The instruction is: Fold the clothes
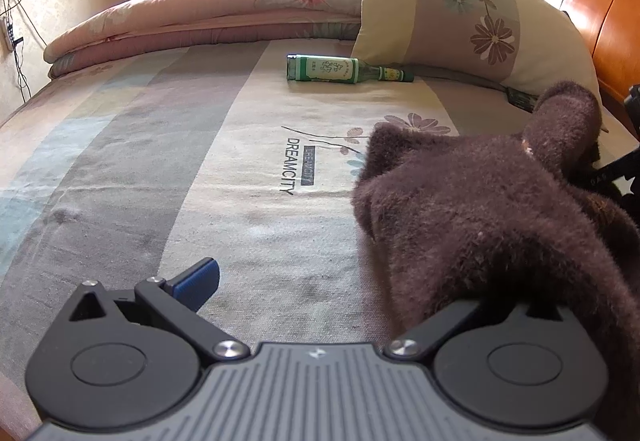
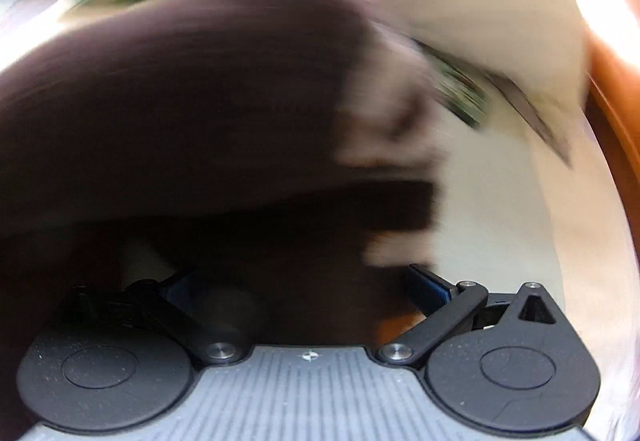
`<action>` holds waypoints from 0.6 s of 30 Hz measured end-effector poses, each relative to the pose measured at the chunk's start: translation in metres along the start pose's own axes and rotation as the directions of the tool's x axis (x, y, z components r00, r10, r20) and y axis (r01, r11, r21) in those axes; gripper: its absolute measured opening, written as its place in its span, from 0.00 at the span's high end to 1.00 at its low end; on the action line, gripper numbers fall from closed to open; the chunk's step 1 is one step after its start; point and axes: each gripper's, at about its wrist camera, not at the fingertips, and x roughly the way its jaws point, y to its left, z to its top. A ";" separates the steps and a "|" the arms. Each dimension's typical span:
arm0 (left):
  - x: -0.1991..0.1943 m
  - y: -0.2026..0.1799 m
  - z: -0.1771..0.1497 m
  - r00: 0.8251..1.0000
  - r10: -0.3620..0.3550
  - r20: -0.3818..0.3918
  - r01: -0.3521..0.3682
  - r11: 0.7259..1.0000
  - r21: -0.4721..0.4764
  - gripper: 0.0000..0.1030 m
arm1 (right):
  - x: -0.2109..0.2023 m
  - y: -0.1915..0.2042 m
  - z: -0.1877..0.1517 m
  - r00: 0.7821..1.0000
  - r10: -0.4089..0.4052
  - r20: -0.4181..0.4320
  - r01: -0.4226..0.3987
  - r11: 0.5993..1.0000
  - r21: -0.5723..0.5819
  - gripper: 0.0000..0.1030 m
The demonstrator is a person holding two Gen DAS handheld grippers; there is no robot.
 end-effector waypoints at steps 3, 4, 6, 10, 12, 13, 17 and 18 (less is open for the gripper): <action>0.000 0.000 0.000 1.000 -0.001 0.006 0.002 1.000 -0.002 0.01 | -0.002 -0.029 -0.007 0.998 -0.060 0.000 0.060 0.994 0.095 0.00; 0.000 0.000 0.000 1.000 -0.001 0.009 0.001 1.000 -0.005 0.01 | -0.005 -0.035 -0.010 0.996 -0.086 0.002 0.085 0.992 0.096 0.00; 0.000 -0.001 0.001 1.000 0.006 0.017 -0.006 1.000 -0.005 0.01 | -0.009 -0.040 -0.015 0.996 -0.089 0.000 0.088 0.991 0.095 0.00; 0.000 0.003 0.006 0.998 0.051 0.033 -0.052 0.999 0.008 0.00 | -0.022 -0.040 -0.025 0.996 -0.089 0.015 0.088 0.992 0.092 0.00; -0.002 0.007 0.012 0.995 0.084 0.055 -0.085 0.996 0.021 0.00 | -0.038 -0.034 -0.028 0.997 -0.070 0.044 0.067 0.995 0.073 0.00; -0.003 0.010 0.016 0.993 0.100 0.069 -0.102 0.994 0.027 0.00 | -0.046 -0.031 -0.030 0.997 -0.059 0.059 0.055 0.997 0.062 0.00; 0.001 0.020 0.041 0.984 0.140 0.113 -0.147 0.988 0.050 0.00 | -0.089 -0.022 -0.036 0.990 0.014 0.143 -0.020 0.999 0.041 0.00; 0.004 0.021 0.049 0.980 0.152 0.127 -0.161 0.985 0.062 0.00 | -0.100 -0.020 -0.038 0.986 0.036 0.164 -0.042 0.998 0.035 0.00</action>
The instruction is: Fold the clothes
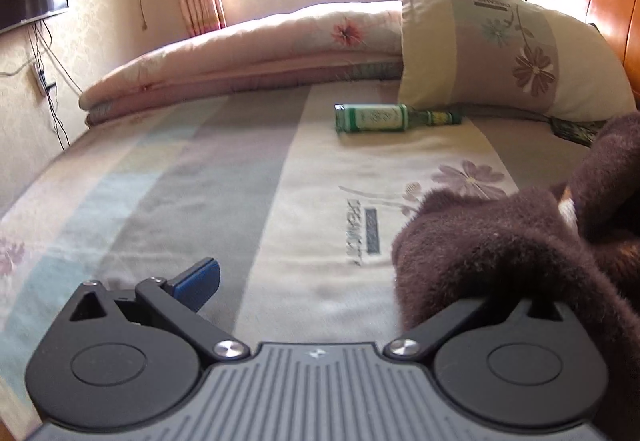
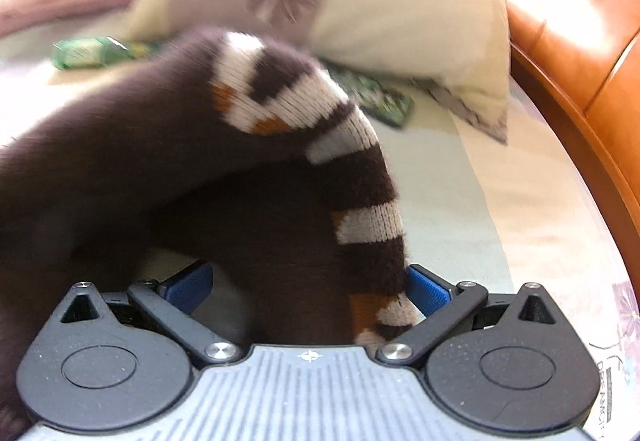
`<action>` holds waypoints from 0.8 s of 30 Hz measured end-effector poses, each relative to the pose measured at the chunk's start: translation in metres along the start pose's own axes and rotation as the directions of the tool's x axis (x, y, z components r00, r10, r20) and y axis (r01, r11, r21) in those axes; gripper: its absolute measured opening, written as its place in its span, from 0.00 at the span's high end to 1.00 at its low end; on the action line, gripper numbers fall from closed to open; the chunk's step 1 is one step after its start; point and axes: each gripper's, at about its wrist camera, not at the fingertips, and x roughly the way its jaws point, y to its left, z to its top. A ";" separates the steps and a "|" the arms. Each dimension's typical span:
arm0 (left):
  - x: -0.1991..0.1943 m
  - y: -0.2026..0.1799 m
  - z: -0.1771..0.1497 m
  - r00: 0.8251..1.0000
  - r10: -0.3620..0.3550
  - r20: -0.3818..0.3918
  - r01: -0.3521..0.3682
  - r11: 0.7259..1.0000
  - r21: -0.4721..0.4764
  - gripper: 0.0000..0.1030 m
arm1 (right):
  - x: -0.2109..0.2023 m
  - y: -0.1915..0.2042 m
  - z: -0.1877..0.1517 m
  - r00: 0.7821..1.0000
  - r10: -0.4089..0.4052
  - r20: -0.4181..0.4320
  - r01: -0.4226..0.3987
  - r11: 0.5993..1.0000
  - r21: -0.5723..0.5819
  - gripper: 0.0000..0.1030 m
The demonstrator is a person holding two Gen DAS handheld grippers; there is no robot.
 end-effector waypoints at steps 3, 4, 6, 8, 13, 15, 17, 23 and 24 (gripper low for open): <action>0.013 -0.002 0.029 0.998 0.041 0.048 -0.044 0.998 0.048 0.00 | -0.025 0.007 0.000 0.995 0.094 0.044 -0.094 0.996 -0.006 0.00; 0.015 -0.005 0.041 0.997 0.050 0.066 -0.054 0.996 0.068 0.00 | -0.032 0.012 0.000 0.992 0.119 0.051 -0.118 0.993 -0.007 0.00; 0.020 -0.010 0.065 0.993 0.064 0.103 -0.076 0.991 0.106 0.00 | -0.034 0.029 0.008 0.988 0.148 0.050 -0.147 0.989 -0.019 0.00; 0.016 -0.016 0.085 0.985 0.072 0.156 -0.093 0.987 0.134 0.00 | -0.024 0.041 0.006 0.986 0.161 0.047 -0.159 0.986 -0.038 0.00; 0.012 -0.028 0.122 0.968 0.086 0.236 -0.132 0.974 0.187 0.00 | 0.000 0.049 0.001 0.985 0.170 0.021 -0.168 0.984 -0.066 0.00; 0.019 -0.027 0.115 0.971 0.092 0.219 -0.138 0.970 0.201 0.00 | 0.011 0.049 -0.001 0.985 0.173 0.008 -0.172 0.983 -0.068 0.00; 0.034 -0.021 0.099 0.983 0.105 0.149 -0.135 0.968 0.211 0.01 | 0.027 0.045 -0.001 0.985 0.171 -0.006 -0.171 0.983 -0.074 0.00; 0.058 0.023 0.048 0.989 0.140 -0.039 -0.131 0.976 0.175 0.01 | 0.037 0.039 -0.008 0.996 0.083 -0.009 -0.084 0.987 -0.134 0.00; 0.056 0.032 0.041 0.990 0.133 -0.055 -0.123 0.979 0.162 0.01 | 0.038 0.038 -0.008 0.999 0.049 -0.001 -0.048 0.988 -0.148 0.00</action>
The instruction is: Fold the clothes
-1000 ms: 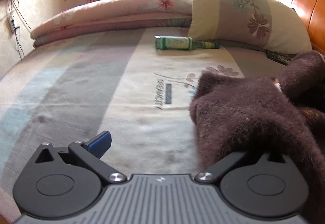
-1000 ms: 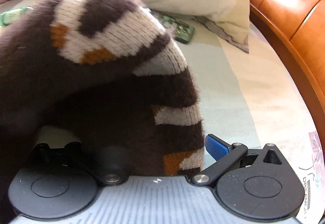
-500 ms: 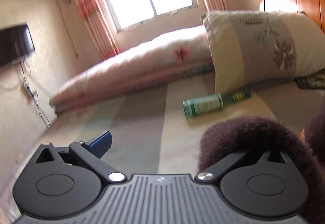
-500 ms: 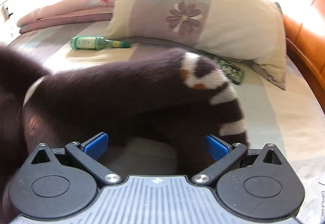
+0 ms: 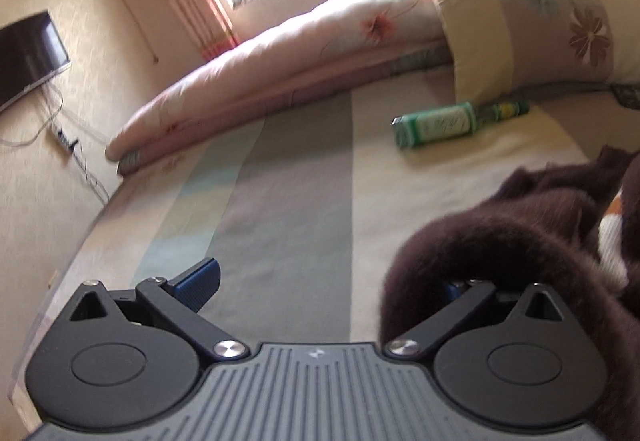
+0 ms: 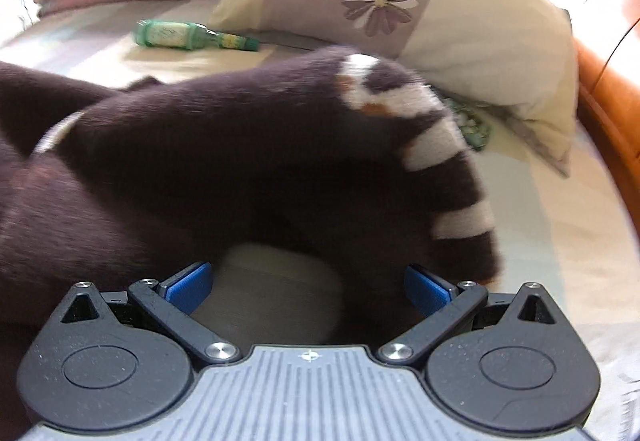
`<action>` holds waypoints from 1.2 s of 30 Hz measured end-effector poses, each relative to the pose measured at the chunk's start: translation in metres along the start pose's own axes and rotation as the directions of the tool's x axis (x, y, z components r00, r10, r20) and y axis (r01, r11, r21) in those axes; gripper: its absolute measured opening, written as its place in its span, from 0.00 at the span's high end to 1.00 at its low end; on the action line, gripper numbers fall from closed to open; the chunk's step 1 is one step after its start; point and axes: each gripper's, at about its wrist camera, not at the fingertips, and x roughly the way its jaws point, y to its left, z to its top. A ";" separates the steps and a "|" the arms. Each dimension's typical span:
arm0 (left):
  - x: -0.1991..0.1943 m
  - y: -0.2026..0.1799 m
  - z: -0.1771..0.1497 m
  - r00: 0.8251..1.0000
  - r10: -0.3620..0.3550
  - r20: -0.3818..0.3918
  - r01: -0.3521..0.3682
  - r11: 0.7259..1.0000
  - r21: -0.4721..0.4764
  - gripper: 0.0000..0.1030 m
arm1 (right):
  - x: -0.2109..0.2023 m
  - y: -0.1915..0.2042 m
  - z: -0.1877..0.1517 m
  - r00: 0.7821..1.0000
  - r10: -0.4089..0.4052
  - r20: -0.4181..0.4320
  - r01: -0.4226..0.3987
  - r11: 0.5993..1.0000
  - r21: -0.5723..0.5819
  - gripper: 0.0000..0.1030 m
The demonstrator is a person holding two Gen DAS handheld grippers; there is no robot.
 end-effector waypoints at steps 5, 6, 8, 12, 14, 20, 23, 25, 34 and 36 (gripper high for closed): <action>-0.021 0.021 -0.025 0.997 -0.073 -0.033 0.072 0.997 -0.018 0.01 | 0.014 -0.012 0.009 0.998 -0.058 -0.002 0.058 0.998 -0.016 0.00; -0.027 0.020 -0.027 0.996 -0.079 -0.035 0.079 0.997 -0.006 0.01 | 0.022 -0.013 0.010 0.998 -0.063 -0.026 0.062 0.998 -0.022 0.00; -0.041 0.016 -0.029 0.995 -0.092 -0.025 0.093 0.995 0.024 0.01 | 0.041 -0.012 0.009 0.994 -0.080 -0.074 0.077 0.996 -0.047 0.00; -0.068 0.004 -0.025 0.989 -0.148 0.024 0.146 0.987 0.070 0.01 | 0.063 -0.023 0.000 0.977 -0.197 -0.082 0.196 0.980 -0.026 0.00; -0.076 -0.002 -0.023 0.985 -0.169 0.038 0.166 0.982 0.089 0.01 | 0.058 -0.051 -0.004 0.975 -0.210 -0.071 0.215 0.973 0.084 0.00; -0.079 -0.013 -0.022 0.982 -0.186 0.045 0.180 0.977 0.115 0.01 | 0.046 -0.127 -0.027 0.958 -0.269 -0.102 0.287 0.918 0.272 0.00; -0.076 -0.015 -0.025 0.981 -0.194 0.029 0.190 0.976 0.106 0.01 | 0.048 -0.157 -0.040 0.952 -0.272 -0.137 0.302 0.906 0.296 0.00; -0.076 -0.015 -0.027 0.980 -0.197 0.022 0.193 0.975 0.106 0.01 | 0.051 -0.169 -0.045 0.950 -0.270 -0.158 0.307 0.898 0.315 0.00; -0.067 -0.004 -0.045 0.984 -0.175 -0.013 0.176 0.983 0.061 0.01 | -0.001 -0.128 -0.055 0.987 -0.127 -0.102 0.149 0.957 0.249 0.00; -0.062 0.000 -0.053 0.984 -0.174 -0.025 0.175 0.984 0.038 0.01 | -0.026 -0.111 -0.058 0.995 -0.090 -0.054 0.100 0.965 0.242 0.00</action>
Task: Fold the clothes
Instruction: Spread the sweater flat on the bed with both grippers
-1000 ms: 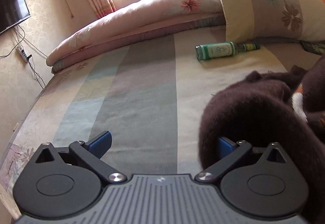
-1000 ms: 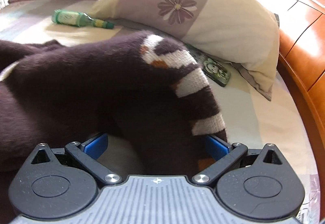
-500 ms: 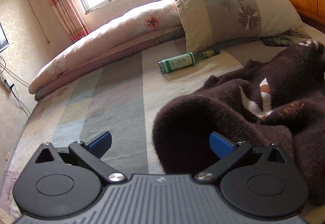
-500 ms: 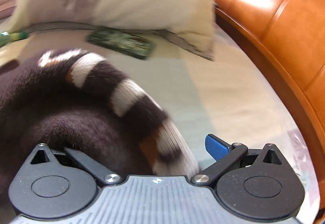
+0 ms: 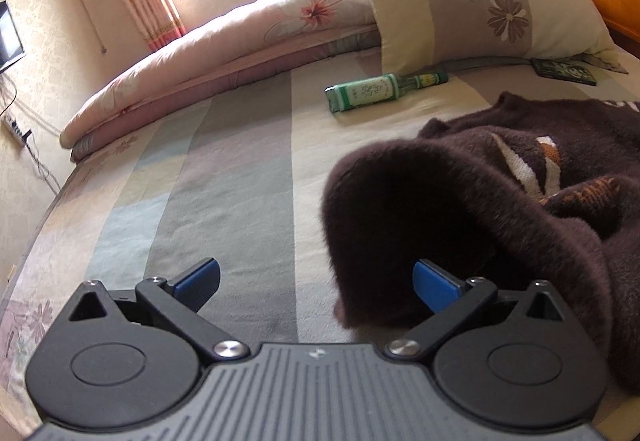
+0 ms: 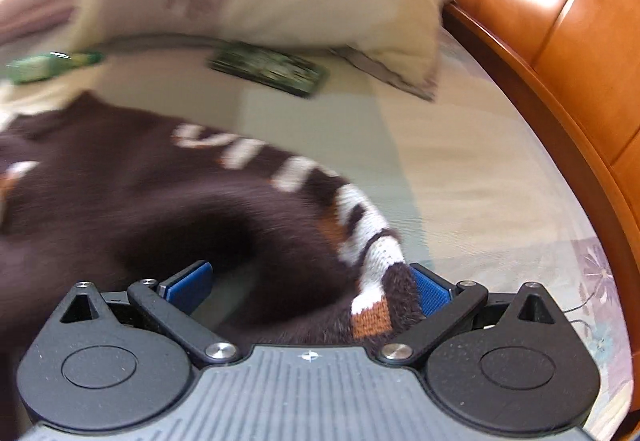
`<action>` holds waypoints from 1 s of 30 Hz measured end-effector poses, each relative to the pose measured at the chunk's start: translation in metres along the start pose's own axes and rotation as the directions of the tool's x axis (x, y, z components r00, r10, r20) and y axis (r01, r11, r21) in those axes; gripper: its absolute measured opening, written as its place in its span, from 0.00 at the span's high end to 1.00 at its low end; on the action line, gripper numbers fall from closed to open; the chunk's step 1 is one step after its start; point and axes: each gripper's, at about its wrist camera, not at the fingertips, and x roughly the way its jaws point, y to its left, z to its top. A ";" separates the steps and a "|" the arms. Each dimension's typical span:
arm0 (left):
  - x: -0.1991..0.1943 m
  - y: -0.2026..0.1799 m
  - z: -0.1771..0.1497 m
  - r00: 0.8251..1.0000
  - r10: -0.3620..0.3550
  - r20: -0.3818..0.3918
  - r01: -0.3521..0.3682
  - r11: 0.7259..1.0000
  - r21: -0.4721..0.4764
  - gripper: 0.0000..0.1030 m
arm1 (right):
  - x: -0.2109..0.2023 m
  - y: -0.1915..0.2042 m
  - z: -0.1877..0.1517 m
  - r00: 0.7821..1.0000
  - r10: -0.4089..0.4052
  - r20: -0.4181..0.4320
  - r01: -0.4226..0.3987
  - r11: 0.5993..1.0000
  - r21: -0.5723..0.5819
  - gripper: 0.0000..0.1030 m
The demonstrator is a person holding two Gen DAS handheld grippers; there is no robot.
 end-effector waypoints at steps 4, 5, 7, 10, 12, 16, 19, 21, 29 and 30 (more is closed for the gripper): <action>0.013 0.007 -0.020 0.999 -0.047 -0.022 0.045 0.997 -0.069 0.01 | -0.044 0.032 -0.019 0.993 0.105 0.046 -0.105 0.994 0.001 0.00; 0.016 0.008 -0.024 0.998 -0.065 -0.026 0.063 0.994 -0.090 0.01 | -0.054 0.042 -0.026 0.990 0.132 0.056 -0.132 0.991 0.001 0.00; 0.022 0.009 -0.032 0.994 -0.105 -0.026 0.101 0.987 -0.128 0.01 | -0.073 0.062 -0.039 0.979 0.188 0.074 -0.189 0.982 0.002 0.00; 0.033 0.008 -0.042 0.988 -0.150 -0.019 0.145 0.975 -0.169 0.01 | -0.095 0.092 -0.057 0.956 0.281 0.083 -0.283 0.959 0.008 0.00; 0.041 0.007 -0.046 0.986 -0.165 -0.013 0.159 0.970 -0.184 0.01 | -0.107 0.109 -0.063 0.945 0.311 0.099 -0.313 0.950 0.007 0.00; 0.054 0.008 -0.049 0.981 -0.195 0.012 0.192 0.954 -0.230 0.01 | -0.128 0.140 -0.068 0.938 0.323 0.123 -0.327 0.945 0.010 0.00; 0.066 0.011 -0.045 0.982 -0.185 0.029 0.187 0.948 -0.256 0.01 | -0.136 0.159 -0.072 0.938 0.330 0.108 -0.329 0.944 -0.021 0.00; 0.076 0.015 -0.041 0.980 -0.194 0.033 0.196 0.941 -0.278 0.01 | -0.138 0.170 -0.073 0.943 0.319 0.095 -0.316 0.948 -0.044 0.00; 0.114 0.045 -0.036 0.980 -0.192 0.060 0.201 0.916 -0.348 0.00 | -0.135 0.178 -0.074 0.962 0.261 0.085 -0.259 0.965 -0.038 0.00; 0.116 0.050 -0.034 0.988 -0.146 0.058 0.157 0.925 -0.345 0.00 | -0.134 0.176 -0.074 0.964 0.251 0.085 -0.250 0.968 -0.030 0.00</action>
